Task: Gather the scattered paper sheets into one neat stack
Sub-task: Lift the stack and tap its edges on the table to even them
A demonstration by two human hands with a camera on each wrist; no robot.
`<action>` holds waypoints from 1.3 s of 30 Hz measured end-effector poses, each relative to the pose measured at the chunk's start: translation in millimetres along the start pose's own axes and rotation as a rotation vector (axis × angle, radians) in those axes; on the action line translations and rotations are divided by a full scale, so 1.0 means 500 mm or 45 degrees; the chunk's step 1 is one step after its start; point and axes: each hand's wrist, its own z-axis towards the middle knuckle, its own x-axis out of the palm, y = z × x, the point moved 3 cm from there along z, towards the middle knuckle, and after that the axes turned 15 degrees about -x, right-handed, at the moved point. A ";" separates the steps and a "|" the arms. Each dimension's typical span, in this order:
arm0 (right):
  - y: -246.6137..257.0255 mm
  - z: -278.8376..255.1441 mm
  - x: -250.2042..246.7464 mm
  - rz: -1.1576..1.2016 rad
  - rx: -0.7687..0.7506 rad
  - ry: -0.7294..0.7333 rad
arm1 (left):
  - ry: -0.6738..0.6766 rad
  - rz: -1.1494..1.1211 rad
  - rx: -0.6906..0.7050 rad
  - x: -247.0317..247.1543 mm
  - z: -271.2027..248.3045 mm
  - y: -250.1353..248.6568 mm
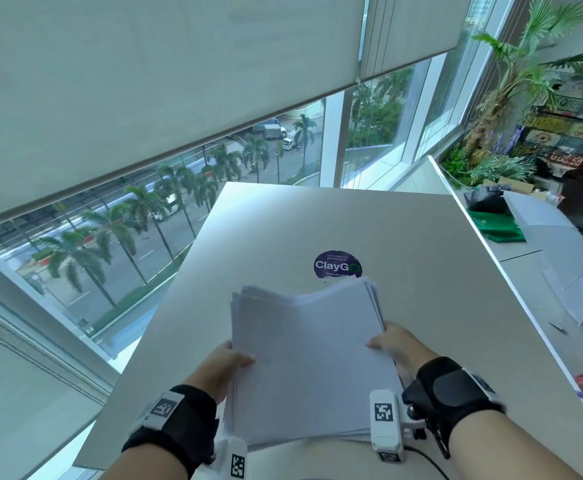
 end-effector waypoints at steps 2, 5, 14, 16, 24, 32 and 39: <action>0.025 -0.003 0.001 0.176 -0.125 0.002 | 0.113 -0.082 0.138 0.002 -0.016 -0.022; 0.074 -0.023 0.001 0.358 -0.379 -0.049 | 0.121 -0.082 0.383 -0.004 -0.056 -0.055; 0.087 -0.051 0.006 0.405 -0.667 -0.053 | -0.276 -0.113 0.682 -0.059 -0.086 -0.037; 0.072 -0.056 0.013 0.410 -0.667 -0.048 | -0.291 -0.182 0.679 -0.064 -0.083 -0.023; 0.109 -0.076 0.012 0.424 -0.761 -0.212 | -0.284 -0.281 0.786 -0.048 -0.110 -0.051; 0.106 -0.086 -0.006 0.409 -0.855 -0.155 | -0.222 -0.266 0.933 -0.057 -0.137 -0.063; 0.068 -0.073 0.009 0.425 -0.771 -0.130 | -0.293 -0.241 0.828 -0.060 -0.100 -0.026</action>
